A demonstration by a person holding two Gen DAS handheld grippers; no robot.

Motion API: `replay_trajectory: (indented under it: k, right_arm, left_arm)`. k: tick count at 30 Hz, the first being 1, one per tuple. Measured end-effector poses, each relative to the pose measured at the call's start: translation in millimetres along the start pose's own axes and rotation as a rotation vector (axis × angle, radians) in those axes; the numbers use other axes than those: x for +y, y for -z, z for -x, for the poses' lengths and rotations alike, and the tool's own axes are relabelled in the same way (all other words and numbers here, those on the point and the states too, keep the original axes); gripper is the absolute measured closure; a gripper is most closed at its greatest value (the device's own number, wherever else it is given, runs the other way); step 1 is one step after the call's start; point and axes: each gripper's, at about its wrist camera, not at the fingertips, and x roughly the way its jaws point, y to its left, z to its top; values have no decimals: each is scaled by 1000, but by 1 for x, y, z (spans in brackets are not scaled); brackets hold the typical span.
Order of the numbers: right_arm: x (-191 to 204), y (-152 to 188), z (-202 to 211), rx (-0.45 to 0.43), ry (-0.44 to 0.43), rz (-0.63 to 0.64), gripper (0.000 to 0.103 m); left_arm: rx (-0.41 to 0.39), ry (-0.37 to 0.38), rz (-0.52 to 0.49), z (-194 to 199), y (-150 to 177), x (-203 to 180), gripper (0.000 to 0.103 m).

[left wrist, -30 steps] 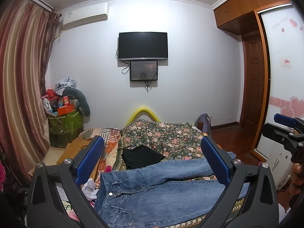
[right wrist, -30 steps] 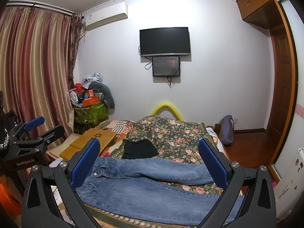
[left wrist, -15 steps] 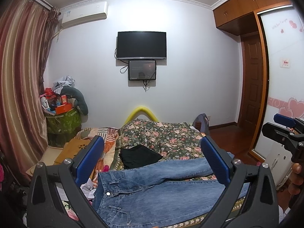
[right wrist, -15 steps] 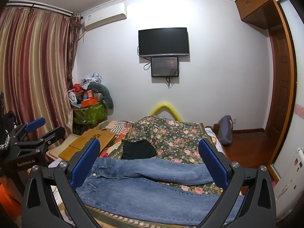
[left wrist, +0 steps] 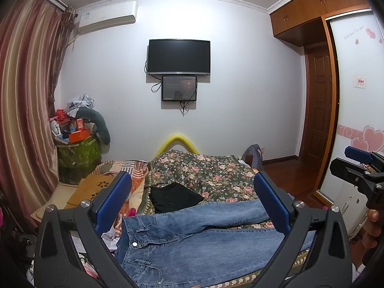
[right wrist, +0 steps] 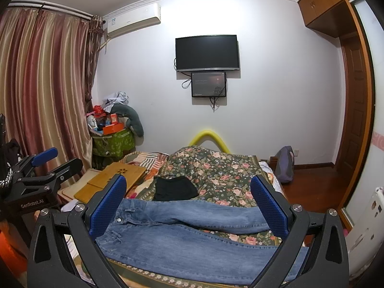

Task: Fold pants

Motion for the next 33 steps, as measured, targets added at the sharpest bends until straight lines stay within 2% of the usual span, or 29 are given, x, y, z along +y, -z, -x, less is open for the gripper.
replay_trajectory:
  k: [21, 28, 33]
  right_arm:
    - [-4, 2, -6, 32, 4, -9, 0]
    - [-12, 10, -28, 70, 28, -8, 0]
    - [-27, 23, -65, 143, 41, 1, 0]
  left_arm:
    - [16, -4, 5, -7, 1, 5, 0]
    - [63, -27, 7, -36, 5, 16, 0]
    - [125, -64, 2, -80, 13, 33, 0]
